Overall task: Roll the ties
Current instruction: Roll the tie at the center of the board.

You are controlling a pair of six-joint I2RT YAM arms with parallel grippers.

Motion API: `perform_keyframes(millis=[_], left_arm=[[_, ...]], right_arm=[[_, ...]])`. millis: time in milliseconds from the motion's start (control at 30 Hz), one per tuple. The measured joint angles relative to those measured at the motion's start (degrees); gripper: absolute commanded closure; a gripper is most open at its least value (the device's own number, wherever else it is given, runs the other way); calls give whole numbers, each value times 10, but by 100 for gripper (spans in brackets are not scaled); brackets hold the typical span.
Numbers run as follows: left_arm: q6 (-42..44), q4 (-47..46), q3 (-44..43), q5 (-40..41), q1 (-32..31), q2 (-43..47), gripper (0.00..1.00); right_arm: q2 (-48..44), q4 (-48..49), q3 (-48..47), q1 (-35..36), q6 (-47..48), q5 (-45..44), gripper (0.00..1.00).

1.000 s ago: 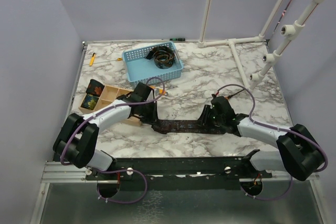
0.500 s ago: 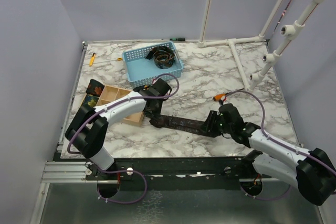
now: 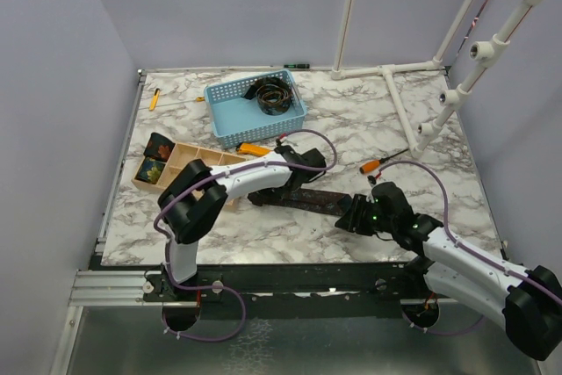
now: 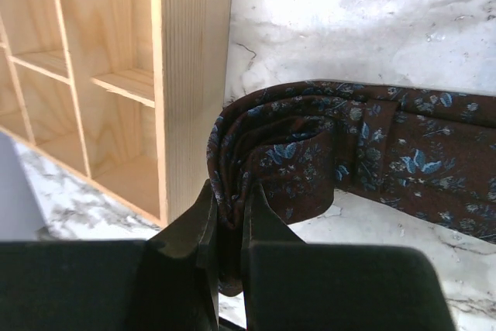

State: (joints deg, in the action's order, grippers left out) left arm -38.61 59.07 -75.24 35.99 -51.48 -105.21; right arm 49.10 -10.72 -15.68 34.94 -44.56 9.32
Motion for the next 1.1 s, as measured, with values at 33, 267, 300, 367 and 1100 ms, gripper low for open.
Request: perform_keyframes(millis=[33, 267, 300, 367, 1100], left_arm=[[-14, 23, -23, 20, -13, -21, 100], [-70, 138, -136, 103, -61, -129, 100], [-75, 150, -148, 111, -64, -141, 100], [-81, 176, -176, 126, -72, -169, 100], [-47, 255, -363, 170, -102, -337, 50]], right_arm=[[0, 0, 0, 0, 0, 2, 58], [-2, 0, 0, 3, 0, 12, 58], [-3, 0, 0, 3, 0, 14, 58], [-5, -1, 0, 3, 0, 18, 58], [-176, -24, 25, 3, 6, 109, 56]])
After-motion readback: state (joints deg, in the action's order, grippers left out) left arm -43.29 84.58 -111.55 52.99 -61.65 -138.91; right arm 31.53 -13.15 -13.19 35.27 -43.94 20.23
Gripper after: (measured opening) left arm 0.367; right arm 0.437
